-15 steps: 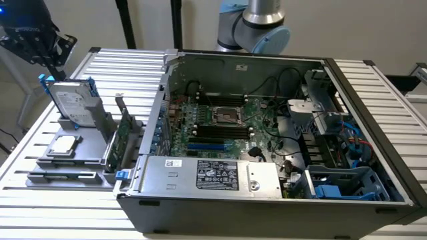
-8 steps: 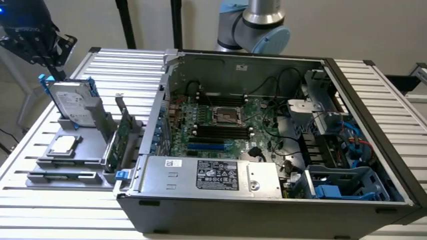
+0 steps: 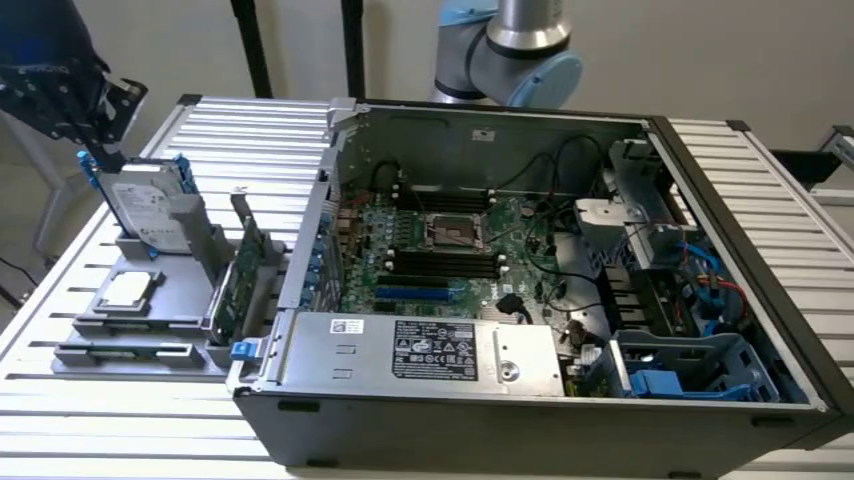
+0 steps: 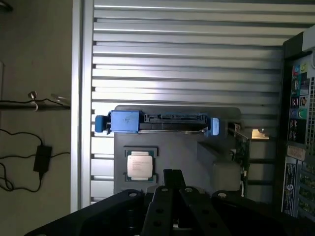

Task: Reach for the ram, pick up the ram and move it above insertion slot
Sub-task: 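Reach for the ram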

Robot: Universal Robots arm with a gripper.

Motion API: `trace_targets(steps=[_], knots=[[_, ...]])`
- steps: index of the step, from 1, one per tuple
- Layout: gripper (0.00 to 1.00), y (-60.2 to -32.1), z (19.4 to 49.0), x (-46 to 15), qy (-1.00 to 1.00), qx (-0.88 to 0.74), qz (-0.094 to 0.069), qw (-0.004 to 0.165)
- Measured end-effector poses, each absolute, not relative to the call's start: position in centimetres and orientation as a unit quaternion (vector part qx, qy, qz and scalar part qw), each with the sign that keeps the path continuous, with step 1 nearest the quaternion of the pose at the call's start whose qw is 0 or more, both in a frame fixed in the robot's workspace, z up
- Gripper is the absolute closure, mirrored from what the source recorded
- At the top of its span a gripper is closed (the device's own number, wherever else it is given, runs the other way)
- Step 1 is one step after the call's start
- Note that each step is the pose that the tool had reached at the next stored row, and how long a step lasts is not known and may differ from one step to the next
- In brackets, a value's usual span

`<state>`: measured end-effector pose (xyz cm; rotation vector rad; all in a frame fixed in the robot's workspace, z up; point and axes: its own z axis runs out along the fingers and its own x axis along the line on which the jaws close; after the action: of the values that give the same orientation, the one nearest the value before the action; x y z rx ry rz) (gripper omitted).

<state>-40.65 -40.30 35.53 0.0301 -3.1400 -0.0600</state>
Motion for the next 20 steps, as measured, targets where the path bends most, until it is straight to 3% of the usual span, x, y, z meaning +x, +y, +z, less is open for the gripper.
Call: trace_targets(steps=[20], knots=[[0.89,-45.2,35.9,-39.9,-1.000,0.014,-0.019,0.001]])
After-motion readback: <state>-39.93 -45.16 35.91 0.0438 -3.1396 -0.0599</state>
